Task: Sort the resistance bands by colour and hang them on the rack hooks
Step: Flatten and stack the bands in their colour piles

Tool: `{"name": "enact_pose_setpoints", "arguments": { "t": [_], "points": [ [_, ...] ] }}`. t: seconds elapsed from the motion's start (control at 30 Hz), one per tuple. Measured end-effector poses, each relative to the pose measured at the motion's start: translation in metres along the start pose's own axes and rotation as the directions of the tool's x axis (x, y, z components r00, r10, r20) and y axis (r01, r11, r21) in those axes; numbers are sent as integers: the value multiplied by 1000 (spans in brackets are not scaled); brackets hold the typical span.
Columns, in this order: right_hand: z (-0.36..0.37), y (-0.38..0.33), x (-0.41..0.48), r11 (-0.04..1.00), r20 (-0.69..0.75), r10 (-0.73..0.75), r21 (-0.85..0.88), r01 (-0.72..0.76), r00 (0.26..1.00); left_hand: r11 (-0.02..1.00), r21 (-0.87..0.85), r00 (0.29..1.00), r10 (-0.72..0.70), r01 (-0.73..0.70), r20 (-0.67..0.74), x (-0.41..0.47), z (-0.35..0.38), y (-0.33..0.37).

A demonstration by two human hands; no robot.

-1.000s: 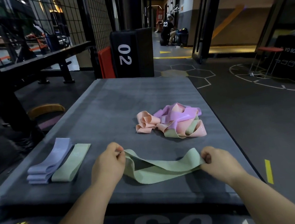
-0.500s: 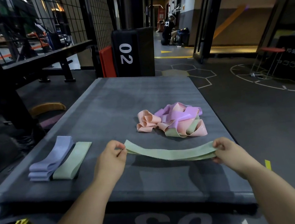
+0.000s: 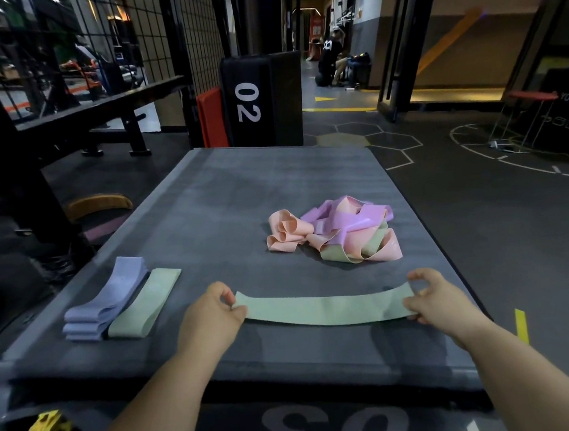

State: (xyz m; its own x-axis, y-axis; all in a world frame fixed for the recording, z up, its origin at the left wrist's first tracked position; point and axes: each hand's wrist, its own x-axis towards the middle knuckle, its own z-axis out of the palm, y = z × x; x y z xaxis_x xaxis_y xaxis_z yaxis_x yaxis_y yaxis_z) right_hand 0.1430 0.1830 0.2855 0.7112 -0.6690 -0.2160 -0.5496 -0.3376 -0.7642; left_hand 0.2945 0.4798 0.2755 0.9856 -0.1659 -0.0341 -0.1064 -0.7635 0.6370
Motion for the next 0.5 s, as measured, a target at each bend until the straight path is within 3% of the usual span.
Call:
{"name": "enact_pose_setpoints", "arguments": {
  "t": [0.37,0.5],
  "points": [
    [-3,-9,-2,991,92,122,38,-126,988,991,-59,989,-116,122,95,10,-18,-13],
    [3,-14,-5,992,126,119,-60,-112,985,988,-12,980,-152,155,125,9,-24,-16]
  ]
}}
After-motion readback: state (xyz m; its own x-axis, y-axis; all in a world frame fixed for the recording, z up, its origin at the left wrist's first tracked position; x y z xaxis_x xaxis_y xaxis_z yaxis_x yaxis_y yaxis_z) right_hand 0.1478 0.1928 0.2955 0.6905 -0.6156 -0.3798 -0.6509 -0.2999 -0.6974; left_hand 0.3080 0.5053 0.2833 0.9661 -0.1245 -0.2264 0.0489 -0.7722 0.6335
